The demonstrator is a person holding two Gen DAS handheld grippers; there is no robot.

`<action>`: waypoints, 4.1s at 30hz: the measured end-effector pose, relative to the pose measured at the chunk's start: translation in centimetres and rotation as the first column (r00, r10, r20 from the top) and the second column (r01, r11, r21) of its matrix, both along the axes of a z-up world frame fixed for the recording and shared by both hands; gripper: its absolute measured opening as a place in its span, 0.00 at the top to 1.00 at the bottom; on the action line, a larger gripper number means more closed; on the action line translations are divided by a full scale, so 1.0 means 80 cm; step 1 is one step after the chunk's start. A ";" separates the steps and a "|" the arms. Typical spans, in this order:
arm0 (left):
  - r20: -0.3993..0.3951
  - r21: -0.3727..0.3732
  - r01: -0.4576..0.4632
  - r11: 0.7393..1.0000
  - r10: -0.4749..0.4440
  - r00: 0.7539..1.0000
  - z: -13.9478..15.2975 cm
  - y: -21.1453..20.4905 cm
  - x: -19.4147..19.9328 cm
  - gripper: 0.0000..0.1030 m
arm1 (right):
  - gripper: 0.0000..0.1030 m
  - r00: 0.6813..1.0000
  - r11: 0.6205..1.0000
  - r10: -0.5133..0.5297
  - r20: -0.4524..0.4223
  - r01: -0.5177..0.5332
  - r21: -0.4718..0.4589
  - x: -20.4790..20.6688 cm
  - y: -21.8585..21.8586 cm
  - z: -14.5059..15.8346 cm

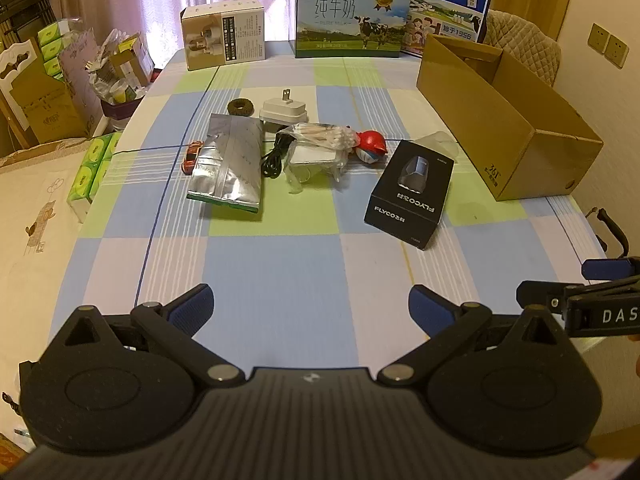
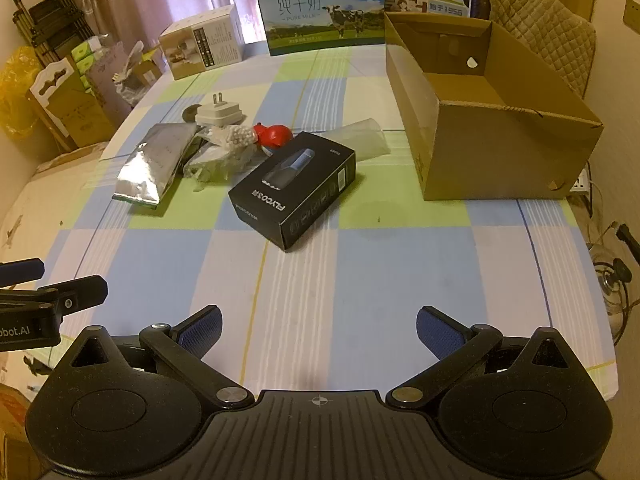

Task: Organize objects
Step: 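Grasp the black product box with the right tool while the left tool approaches the silver foil bag, then grasp and lift the silver foil bag with the left tool while the right tool holds the black box, then carry the silver bag and black box over the cardboard box with both tools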

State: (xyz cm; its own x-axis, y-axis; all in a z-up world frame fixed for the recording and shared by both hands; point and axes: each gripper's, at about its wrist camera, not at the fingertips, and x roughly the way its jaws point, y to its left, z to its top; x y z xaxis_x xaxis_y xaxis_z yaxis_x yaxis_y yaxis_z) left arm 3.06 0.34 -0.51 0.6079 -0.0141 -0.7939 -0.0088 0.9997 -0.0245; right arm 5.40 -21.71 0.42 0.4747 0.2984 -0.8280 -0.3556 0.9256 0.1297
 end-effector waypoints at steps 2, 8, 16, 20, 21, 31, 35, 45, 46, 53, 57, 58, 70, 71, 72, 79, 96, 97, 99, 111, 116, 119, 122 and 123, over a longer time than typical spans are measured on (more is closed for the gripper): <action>0.001 0.000 0.000 1.000 0.000 1.000 0.000 0.000 -0.003 0.00 | 0.02 1.000 1.000 0.001 -0.002 -0.001 -0.003 0.004 0.002 0.000; -0.002 -0.006 -0.002 1.000 0.002 1.000 -0.004 0.006 0.008 0.00 | 0.02 1.000 1.000 0.006 -0.008 -0.006 -0.007 0.015 0.008 -0.003; 0.009 -0.007 -0.013 1.000 0.013 1.000 -0.010 0.017 0.025 0.00 | 0.02 1.000 1.000 0.024 -0.011 -0.024 0.002 0.036 0.017 -0.007; 0.019 0.002 -0.032 0.999 0.032 0.999 -0.013 0.025 0.031 0.00 | 0.02 0.999 0.999 0.035 -0.007 -0.035 0.007 0.055 0.027 -0.011; 0.018 0.005 -0.039 0.999 0.039 0.999 -0.014 0.027 0.034 0.00 | 0.02 0.999 0.999 0.039 -0.007 -0.039 0.010 0.061 0.030 -0.012; 0.034 0.041 -0.138 0.990 0.136 0.990 -0.021 0.065 0.060 0.00 | 0.02 1.000 0.998 0.018 -0.008 -0.017 0.063 0.129 0.064 -0.034; 0.048 0.050 -0.171 0.984 0.169 0.984 -0.022 0.078 0.071 0.00 | 0.02 0.999 0.997 -0.026 -0.040 0.029 0.076 0.163 0.077 -0.051; 0.065 0.074 -0.218 0.973 0.214 0.975 -0.025 0.099 0.093 0.00 | 0.02 0.986 0.988 -0.142 -0.085 0.147 0.054 0.221 0.100 -0.083; 0.065 0.078 -0.222 0.972 0.217 0.974 -0.026 0.100 0.094 0.00 | 0.02 0.984 0.986 -0.153 -0.092 0.158 0.052 0.224 0.102 -0.085; 0.053 0.102 -0.232 0.967 0.228 0.972 -0.032 0.107 0.112 0.00 | 0.05 0.980 0.988 -0.156 -0.123 0.157 0.001 0.235 0.116 -0.103; 0.042 0.118 -0.222 0.968 0.218 0.975 -0.039 0.108 0.127 0.00 | 0.12 0.988 0.995 -0.099 -0.116 0.095 -0.038 0.232 0.112 -0.104; 0.040 0.124 -0.215 0.969 0.212 0.977 -0.041 0.107 0.132 0.00 | 0.14 0.990 0.996 -0.085 -0.110 0.080 -0.048 0.231 0.110 -0.104; 0.026 0.234 -0.096 0.967 0.093 0.995 -0.082 0.085 0.219 0.00 | 0.21 0.998 0.992 0.026 -0.058 -0.033 -0.124 0.212 0.056 -0.098; 0.021 0.245 -0.080 0.966 0.078 0.997 -0.086 0.083 0.227 0.00 | 0.21 0.998 0.992 0.026 -0.060 -0.034 -0.123 0.211 0.052 -0.097; 0.015 0.256 -0.067 0.964 0.065 0.998 -0.091 0.080 0.235 0.00 | 0.21 0.998 0.992 0.028 -0.060 -0.035 -0.122 0.211 0.049 -0.096; -0.032 0.332 0.014 0.943 -0.003 0.999 -0.122 0.066 0.268 0.11 | 0.21 0.998 0.994 0.028 -0.063 -0.034 -0.106 0.213 0.031 -0.095; -0.066 0.212 -0.007 0.977 0.021 0.998 -0.115 0.068 0.152 0.41 | 0.21 0.991 0.988 0.112 -0.069 -0.119 -0.100 0.194 0.008 -0.093; -0.072 0.196 -0.009 0.981 0.024 0.997 -0.112 0.066 0.137 0.41 | 0.21 0.990 0.987 0.120 -0.071 -0.127 -0.101 0.191 0.006 -0.093; -0.087 0.159 -0.021 0.987 0.035 0.996 -0.107 0.065 0.114 0.41 | 0.21 0.988 0.985 0.132 -0.078 -0.140 -0.104 0.182 0.001 -0.092; -0.079 0.173 -0.059 0.983 0.073 0.994 -0.095 0.054 0.128 0.22 | 0.21 0.988 0.986 0.122 -0.090 -0.131 -0.105 0.166 -0.006 -0.093; -0.104 0.224 -0.066 0.972 0.091 0.990 -0.110 0.046 0.156 0.27 | 0.21 0.989 0.984 0.131 -0.073 -0.138 -0.113 0.175 0.001 -0.096; -0.132 0.231 -0.082 0.970 0.114 0.985 -0.122 0.045 0.159 0.46 | 0.24 0.987 0.980 0.141 -0.072 -0.149 -0.130 0.175 0.004 -0.099; -0.132 0.199 -0.101 0.975 0.129 0.983 -0.120 0.047 0.152 0.59 | 0.25 0.982 0.976 0.172 -0.073 -0.180 -0.125 0.172 0.004 -0.098; -0.128 0.195 -0.106 0.975 0.132 0.983 -0.118 0.047 0.149 0.61 | 0.25 0.981 0.975 0.180 -0.073 -0.188 -0.121 0.171 0.003 -0.097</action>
State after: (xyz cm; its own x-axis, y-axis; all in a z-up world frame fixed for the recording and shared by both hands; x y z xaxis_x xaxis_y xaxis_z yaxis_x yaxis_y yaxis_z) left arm 14.99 4.10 -9.97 0.4798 0.2082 -0.8523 -0.1182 0.9779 0.1723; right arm 19.05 -21.44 -7.36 0.3686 0.2663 -0.8906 -0.5162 0.8554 0.0422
